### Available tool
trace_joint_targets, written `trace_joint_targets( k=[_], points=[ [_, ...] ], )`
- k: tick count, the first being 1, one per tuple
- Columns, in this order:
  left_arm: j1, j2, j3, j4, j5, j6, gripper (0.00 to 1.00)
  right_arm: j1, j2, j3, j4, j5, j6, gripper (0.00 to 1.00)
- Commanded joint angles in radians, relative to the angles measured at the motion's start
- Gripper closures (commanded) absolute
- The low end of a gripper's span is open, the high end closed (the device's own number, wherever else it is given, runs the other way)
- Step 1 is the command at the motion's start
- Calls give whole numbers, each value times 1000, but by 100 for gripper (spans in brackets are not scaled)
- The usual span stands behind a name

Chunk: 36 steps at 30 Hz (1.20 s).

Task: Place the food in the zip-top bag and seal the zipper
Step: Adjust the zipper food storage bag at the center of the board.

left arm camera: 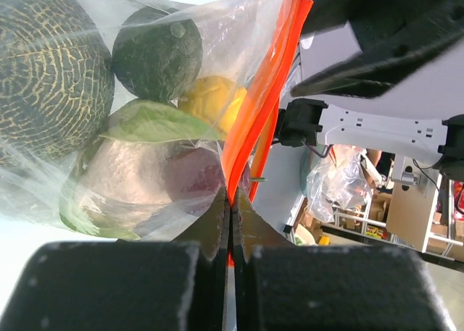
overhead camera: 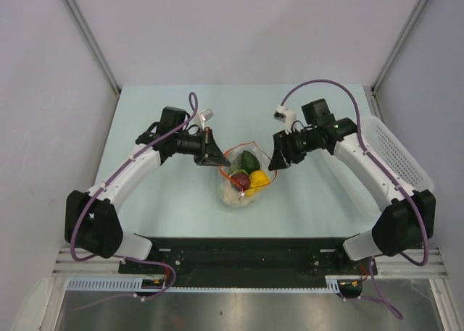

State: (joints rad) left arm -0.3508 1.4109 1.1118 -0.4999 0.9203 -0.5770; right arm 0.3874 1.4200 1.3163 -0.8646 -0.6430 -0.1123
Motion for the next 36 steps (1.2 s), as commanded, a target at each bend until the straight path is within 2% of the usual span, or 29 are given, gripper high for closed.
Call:
trace_joint_targets(
  k=[1, 2, 3, 7, 8, 10, 14, 16, 20, 24, 26, 27, 28, 29, 30, 31, 32, 36],
  points=[
    [9, -59, 13, 14, 12, 22, 100, 16, 40, 3, 38, -124, 56, 62],
    [9, -67, 8, 9, 14, 23, 100, 15, 43, 7, 51, -135, 62, 76],
    [9, -75, 5, 4, 14, 29, 100, 8, 49, 39, 49, -151, 65, 100],
    [-7, -153, 43, -60, 34, 49, 99, 19, 49, 234, -13, -231, 82, 100],
    [-28, -167, 61, -81, 35, 54, 99, 28, 60, 279, -71, -236, 65, 100],
    [-57, -196, 66, -81, 60, 45, 99, 56, 109, 377, -132, -245, -9, 100],
    [-145, -178, 56, -97, 6, 100, 93, 87, 204, 389, -226, -210, -185, 100],
    [-148, -144, 60, -127, -11, 146, 92, 100, 267, 426, -267, -193, -290, 100],
    [-146, -109, 65, -172, -41, 256, 76, 110, 394, 463, -313, -150, -401, 100],
    [-128, -206, 85, -183, -69, 446, 62, 110, 428, 489, -303, -147, -429, 100],
    [-125, -266, 91, -199, -78, 546, 45, 111, 427, 506, -301, -159, -426, 100],
    [-125, -289, 98, -213, -72, 683, 39, 113, 421, 509, -298, -159, -423, 100],
    [-125, -331, 108, -248, -61, 751, 31, 116, 419, 514, -294, -158, -418, 100],
    [-128, -346, 121, -264, -48, 878, 29, 117, 419, 518, -294, -159, -414, 100],
    [-129, -357, 132, -279, -34, 943, 26, 117, 418, 523, -294, -162, -409, 100],
    [-151, -365, 147, -323, -15, 1013, 18, 119, 419, 524, -295, -165, -402, 100],
    [-180, -360, 184, -348, -33, 1142, 16, 119, 421, 529, -295, -172, -392, 100],
    [-353, -302, 247, -443, -184, 1374, 18, 125, 422, 535, -307, -193, -353, 100]
  ],
)
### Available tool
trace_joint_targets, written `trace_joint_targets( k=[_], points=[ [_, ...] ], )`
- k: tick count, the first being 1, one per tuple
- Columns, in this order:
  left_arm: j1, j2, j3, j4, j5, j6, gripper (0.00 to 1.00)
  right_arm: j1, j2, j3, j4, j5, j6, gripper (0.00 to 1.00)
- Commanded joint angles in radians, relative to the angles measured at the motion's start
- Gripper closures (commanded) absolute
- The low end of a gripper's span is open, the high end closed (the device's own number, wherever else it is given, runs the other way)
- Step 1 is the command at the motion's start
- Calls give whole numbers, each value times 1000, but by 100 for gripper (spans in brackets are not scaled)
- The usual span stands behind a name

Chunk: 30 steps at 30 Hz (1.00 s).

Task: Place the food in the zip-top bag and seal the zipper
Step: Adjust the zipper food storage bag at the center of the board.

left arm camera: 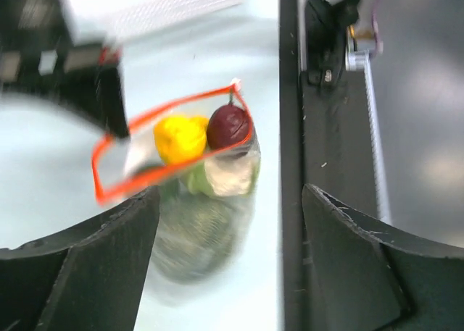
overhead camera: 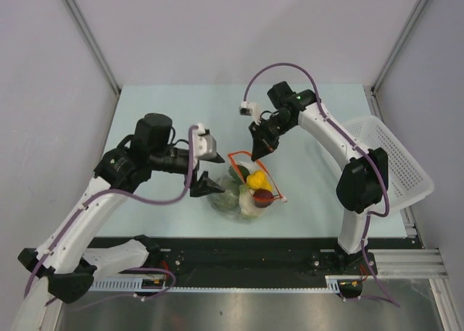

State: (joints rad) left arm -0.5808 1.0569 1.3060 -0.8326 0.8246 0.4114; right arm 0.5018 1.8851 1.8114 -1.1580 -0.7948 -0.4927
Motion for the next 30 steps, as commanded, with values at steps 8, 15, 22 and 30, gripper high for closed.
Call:
trace_joint_targets(
  k=[8, 15, 22, 30],
  points=[
    [-295, 149, 7, 13, -228, 628, 19, 30, -67, 37, -12, -55, 88, 100],
    [-346, 247, -62, 32, -275, 711, 30, 49, -70, 48, -19, -61, 80, 100],
    [-346, 201, -214, 98, -361, 683, 77, 63, -17, 150, -63, -63, 57, 100],
    [-341, -33, -344, 493, -432, 298, 100, 73, 100, 373, -144, -44, -3, 100]
  ],
)
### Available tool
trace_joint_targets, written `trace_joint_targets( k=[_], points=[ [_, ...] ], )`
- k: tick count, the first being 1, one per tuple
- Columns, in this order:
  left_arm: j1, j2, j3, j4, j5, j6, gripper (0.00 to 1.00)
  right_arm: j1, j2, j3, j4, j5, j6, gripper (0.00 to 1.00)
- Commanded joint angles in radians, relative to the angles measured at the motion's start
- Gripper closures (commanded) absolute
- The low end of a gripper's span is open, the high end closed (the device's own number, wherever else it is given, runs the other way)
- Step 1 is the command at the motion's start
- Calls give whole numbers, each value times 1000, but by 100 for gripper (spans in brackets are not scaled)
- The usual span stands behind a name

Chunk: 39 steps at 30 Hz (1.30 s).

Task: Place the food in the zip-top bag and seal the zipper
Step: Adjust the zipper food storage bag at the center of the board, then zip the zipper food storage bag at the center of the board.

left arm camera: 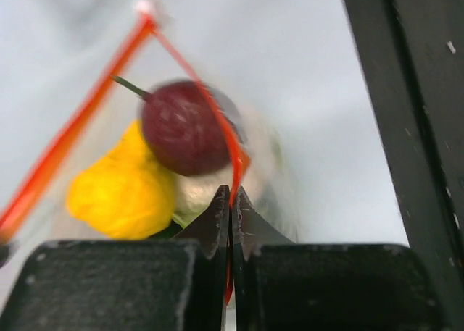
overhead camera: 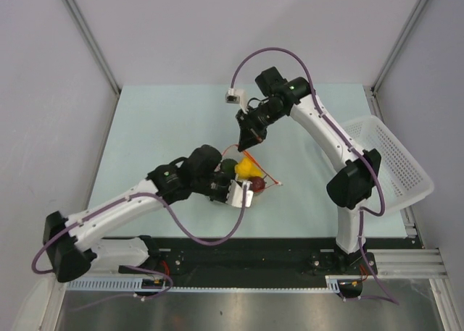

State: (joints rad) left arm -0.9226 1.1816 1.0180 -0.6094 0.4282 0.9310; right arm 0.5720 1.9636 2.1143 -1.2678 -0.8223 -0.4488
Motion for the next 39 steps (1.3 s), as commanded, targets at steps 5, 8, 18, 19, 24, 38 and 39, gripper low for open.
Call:
trace_joint_targets(
  k=[5, 8, 18, 19, 24, 38, 39],
  points=[
    [1, -299, -240, 350, -106, -386, 100, -12, 14, 29, -27, 3, -60, 62],
    [1, -361, -298, 379, -152, -469, 100, -64, -32, 4, -4, 11, -50, 29],
    [25, -370, -325, 414, -253, -650, 100, -357, -445, -377, 85, -109, -10, 11],
    [36, -367, -323, 419, -253, -672, 100, -353, -498, -448, 99, -101, -17, 9],
    [100, -289, -276, 439, -275, -754, 100, -276, -687, -648, 194, -44, 77, 4],
    [120, -257, -230, 468, -235, -799, 100, -101, -592, -833, 284, 74, 156, 11],
    [120, -261, -231, 467, -239, -802, 100, -95, -591, -838, 295, 77, 165, 12]
  ],
)
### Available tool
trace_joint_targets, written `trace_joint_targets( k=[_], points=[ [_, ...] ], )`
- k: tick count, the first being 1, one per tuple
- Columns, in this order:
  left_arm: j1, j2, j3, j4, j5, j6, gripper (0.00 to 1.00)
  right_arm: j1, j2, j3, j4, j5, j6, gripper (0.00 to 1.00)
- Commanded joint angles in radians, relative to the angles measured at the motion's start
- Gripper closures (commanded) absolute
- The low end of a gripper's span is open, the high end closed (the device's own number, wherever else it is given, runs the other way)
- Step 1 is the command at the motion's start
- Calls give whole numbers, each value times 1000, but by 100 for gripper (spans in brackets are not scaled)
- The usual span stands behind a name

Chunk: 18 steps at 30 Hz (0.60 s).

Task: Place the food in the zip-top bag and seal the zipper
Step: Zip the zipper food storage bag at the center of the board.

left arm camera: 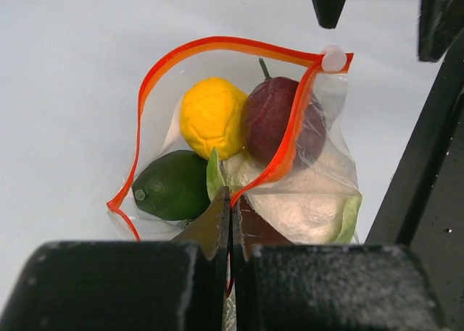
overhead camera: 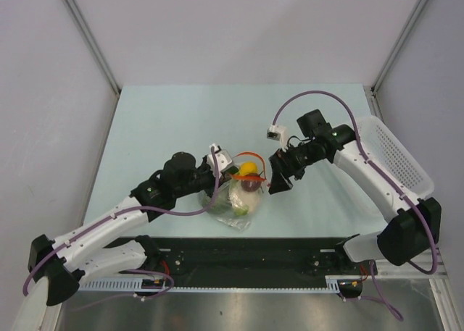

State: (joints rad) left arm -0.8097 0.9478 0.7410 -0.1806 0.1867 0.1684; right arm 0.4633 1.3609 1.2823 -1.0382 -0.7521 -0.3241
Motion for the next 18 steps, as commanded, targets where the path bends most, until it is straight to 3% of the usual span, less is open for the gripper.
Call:
trace_joint_targets(
  k=[1, 11, 14, 15, 17, 18],
  points=[
    [7, -32, 46, 38, 3, -40, 100, 21, 10, -9, 76, 11, 45, 12],
    [7, -50, 44, 20, 26, -41, 100, 83, 98, -28, 262, 94, 59, 22],
    [7, -60, 47, 9, 45, -30, 100, 89, 109, -28, 280, 85, 43, 39],
    [7, -63, 47, 6, 49, -27, 100, 89, 106, -28, 288, 86, 43, 51],
    [7, -70, 46, -6, 69, -11, 100, 89, 84, -28, 308, 94, 16, 62],
    [7, -81, 41, -13, 76, -6, 100, 89, 75, -26, 313, 97, 4, 77]
  ],
)
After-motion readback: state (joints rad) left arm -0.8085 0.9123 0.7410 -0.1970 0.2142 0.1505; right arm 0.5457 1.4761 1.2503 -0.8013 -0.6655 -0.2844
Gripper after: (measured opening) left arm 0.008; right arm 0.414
